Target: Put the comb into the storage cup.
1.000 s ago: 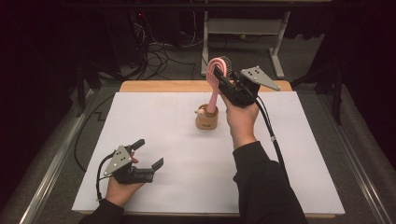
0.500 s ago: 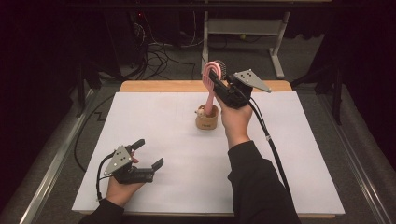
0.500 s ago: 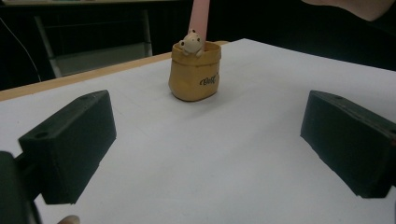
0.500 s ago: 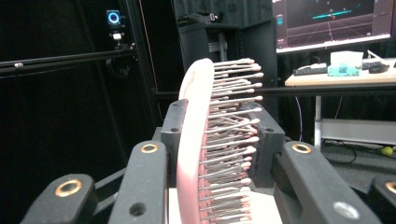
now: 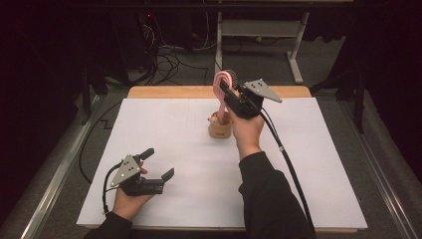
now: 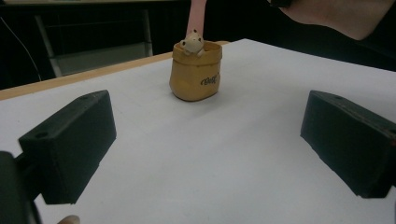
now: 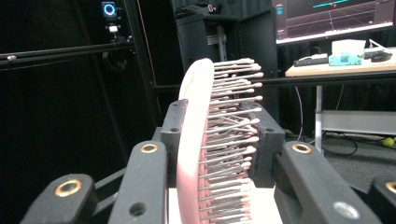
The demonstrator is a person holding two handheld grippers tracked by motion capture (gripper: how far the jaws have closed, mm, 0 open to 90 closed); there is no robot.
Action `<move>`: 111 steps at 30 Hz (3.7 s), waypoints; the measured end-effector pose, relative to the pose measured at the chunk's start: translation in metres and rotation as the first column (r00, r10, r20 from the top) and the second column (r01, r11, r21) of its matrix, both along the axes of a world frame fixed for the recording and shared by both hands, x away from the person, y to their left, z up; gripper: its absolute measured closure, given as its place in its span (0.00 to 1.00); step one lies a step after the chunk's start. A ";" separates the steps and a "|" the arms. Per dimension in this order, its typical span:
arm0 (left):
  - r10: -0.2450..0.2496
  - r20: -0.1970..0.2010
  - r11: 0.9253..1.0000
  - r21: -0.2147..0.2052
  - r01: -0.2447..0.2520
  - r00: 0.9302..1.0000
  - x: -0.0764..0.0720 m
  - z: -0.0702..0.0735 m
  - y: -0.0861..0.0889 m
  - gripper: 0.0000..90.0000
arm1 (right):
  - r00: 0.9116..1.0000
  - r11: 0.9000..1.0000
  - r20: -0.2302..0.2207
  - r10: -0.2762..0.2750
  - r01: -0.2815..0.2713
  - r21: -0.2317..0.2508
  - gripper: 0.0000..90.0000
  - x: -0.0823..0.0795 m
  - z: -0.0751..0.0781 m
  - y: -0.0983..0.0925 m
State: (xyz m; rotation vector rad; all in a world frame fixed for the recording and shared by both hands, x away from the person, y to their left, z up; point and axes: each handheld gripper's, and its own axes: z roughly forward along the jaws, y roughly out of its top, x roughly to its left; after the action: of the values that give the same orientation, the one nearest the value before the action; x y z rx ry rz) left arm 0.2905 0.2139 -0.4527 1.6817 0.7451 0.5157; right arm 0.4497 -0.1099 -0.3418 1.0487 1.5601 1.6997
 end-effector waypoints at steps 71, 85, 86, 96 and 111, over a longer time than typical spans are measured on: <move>-0.002 -0.003 1.000 -0.009 0.002 1.000 0.001 0.000 -0.001 0.03 | 0.995 0.995 -0.089 -0.044 0.036 -0.092 0.69 0.009 -0.025 0.000; -0.002 -0.001 1.000 -0.011 0.002 1.000 0.001 0.000 -0.001 0.03 | 0.994 0.991 -0.095 -0.054 0.042 -0.125 0.66 0.008 -0.024 -0.011; -0.002 -0.001 1.000 -0.011 0.002 1.000 0.001 0.000 0.000 0.03 | 0.994 0.991 -0.095 -0.055 0.043 -0.128 0.66 0.007 -0.024 -0.011; -0.003 -0.005 1.000 -0.007 0.003 1.000 0.001 0.000 -0.001 0.03 | 0.992 0.989 -0.105 -0.068 0.054 -0.137 0.63 0.006 -0.027 -0.018; -0.007 -0.007 1.000 -0.003 0.007 1.000 0.002 -0.001 -0.001 0.03 | 0.987 0.985 -0.117 -0.110 0.093 -0.142 0.59 0.004 -0.033 -0.035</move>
State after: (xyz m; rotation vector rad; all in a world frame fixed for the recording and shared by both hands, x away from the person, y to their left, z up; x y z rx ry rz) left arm 0.2923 0.2128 -0.4535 1.6838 0.7441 0.5044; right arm 0.4541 -0.1450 -0.3744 1.1625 1.6453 1.4624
